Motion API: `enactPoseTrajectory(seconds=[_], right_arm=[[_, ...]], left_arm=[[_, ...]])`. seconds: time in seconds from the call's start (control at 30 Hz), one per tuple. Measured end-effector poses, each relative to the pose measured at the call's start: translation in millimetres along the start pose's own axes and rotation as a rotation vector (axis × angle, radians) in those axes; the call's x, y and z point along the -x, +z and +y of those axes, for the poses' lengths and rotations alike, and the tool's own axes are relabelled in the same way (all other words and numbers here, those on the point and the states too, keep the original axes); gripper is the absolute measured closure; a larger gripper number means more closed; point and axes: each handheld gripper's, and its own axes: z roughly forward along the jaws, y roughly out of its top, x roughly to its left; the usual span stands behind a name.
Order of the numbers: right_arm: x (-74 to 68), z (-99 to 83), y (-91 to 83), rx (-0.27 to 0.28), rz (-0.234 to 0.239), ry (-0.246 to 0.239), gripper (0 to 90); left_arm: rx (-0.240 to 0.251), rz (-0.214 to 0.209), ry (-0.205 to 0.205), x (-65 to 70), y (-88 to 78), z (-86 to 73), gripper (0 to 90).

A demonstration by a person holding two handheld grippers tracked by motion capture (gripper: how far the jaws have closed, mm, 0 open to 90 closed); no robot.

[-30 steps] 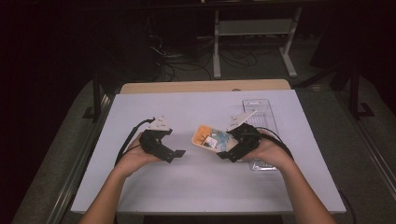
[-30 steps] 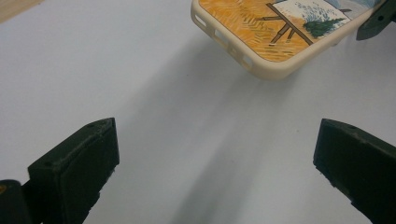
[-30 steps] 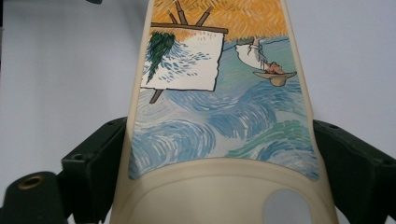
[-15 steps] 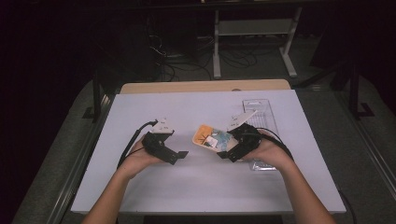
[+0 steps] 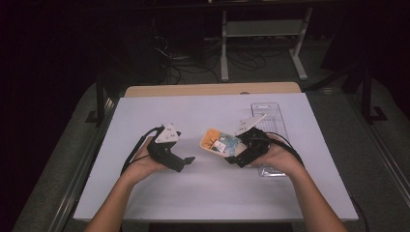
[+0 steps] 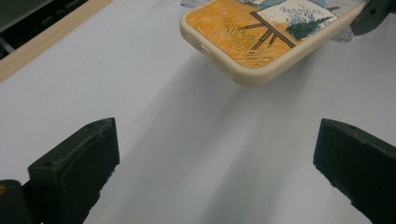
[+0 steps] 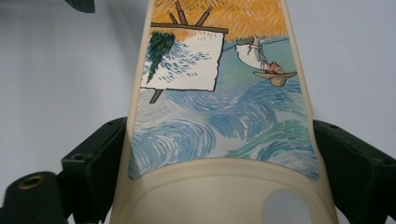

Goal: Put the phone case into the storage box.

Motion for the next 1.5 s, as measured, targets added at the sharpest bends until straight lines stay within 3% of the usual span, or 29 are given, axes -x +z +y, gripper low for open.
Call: enactPoseTrajectory(seconds=[0.33, 0.6, 0.83, 1.17, 1.5], right_arm=[[0.7, -0.2, -0.3, -0.003, -0.009, 0.0, 9.8], [-0.2, 0.0, 1.4, -0.008, -0.009, 0.002, 9.8], [-0.3, 0.3, 1.5, -0.008, -0.004, -0.004, 9.8], [0.6, 0.3, -1.2, -0.005, -0.013, 0.0, 9.8], [0.7, 0.6, -1.1, -0.003, -0.01, 0.015, 9.9]], left_arm=[[0.014, 0.035, 0.077, 6.4, 1.3, -0.1, 0.0], [-0.018, 0.054, 0.135, 8.5, 3.3, -0.6, 0.0], [-0.039, 0.077, 0.215, 13.9, 4.3, 1.8, 0.0], [-0.029, 0.108, 0.25, 17.5, 3.8, 1.5, 0.0], [-0.052, 0.156, 0.336, 18.3, 0.5, 3.3, 0.0]])
